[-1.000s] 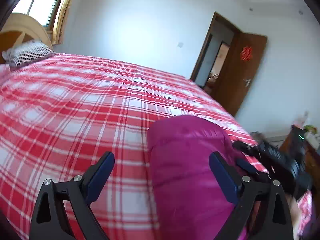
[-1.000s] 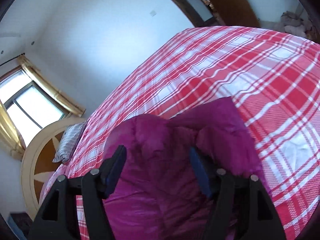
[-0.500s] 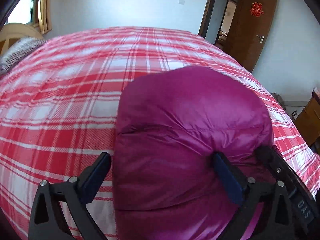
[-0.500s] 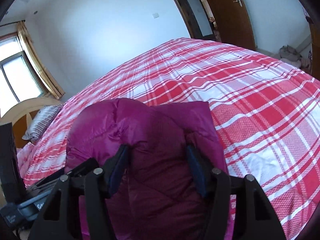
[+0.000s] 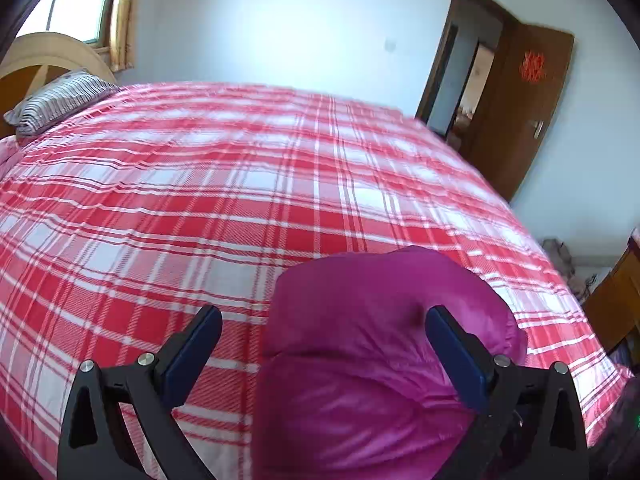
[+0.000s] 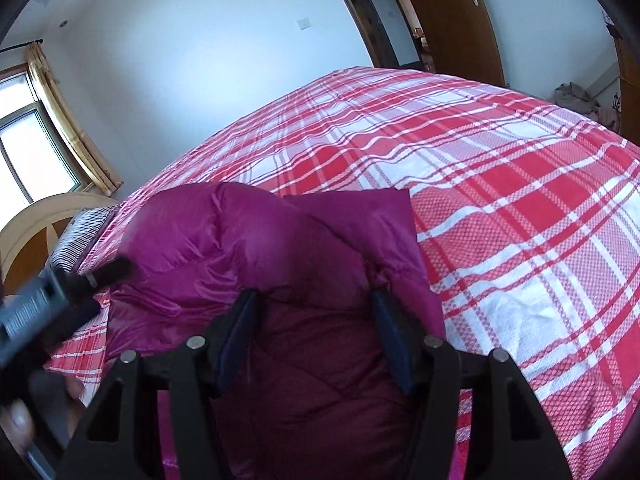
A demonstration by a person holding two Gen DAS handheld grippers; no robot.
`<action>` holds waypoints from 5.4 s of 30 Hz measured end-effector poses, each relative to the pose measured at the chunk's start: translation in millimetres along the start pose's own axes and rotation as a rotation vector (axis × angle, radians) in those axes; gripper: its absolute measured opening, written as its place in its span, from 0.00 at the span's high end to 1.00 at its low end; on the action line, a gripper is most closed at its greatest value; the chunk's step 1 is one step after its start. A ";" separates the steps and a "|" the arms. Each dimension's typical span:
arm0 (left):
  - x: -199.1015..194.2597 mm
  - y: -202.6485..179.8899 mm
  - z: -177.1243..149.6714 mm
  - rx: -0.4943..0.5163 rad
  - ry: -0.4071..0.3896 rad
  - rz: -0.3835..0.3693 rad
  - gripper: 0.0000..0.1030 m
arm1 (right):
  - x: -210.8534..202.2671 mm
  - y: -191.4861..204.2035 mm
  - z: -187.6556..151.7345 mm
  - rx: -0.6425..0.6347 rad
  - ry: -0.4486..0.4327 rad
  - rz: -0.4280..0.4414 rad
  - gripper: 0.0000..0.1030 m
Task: Fold large clothes
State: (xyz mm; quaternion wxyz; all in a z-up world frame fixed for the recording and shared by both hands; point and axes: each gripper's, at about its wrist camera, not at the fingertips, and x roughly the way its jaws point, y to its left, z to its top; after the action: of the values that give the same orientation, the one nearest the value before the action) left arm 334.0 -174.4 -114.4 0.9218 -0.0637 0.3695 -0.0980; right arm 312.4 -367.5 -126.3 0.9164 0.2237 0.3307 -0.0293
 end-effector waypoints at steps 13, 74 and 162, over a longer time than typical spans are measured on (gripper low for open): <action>53.4 1.5 -18.0 0.000 0.150 0.035 0.01 | -1.3 0.5 -0.6 0.006 -0.003 0.012 0.40; -6.1 58.8 -79.9 0.000 0.110 -0.333 0.01 | -15.3 -55.6 -2.8 0.116 0.048 0.101 0.37; -267.3 329.9 -99.8 -0.167 -0.272 0.230 0.28 | -21.1 295.9 -74.8 -0.356 0.174 0.467 0.31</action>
State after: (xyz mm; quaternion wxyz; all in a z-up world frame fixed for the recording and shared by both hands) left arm 119.7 203.0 -70.0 0.9600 -0.1098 0.2532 0.0484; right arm 311.2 -71.5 -48.7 0.8915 0.1311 0.3475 0.2596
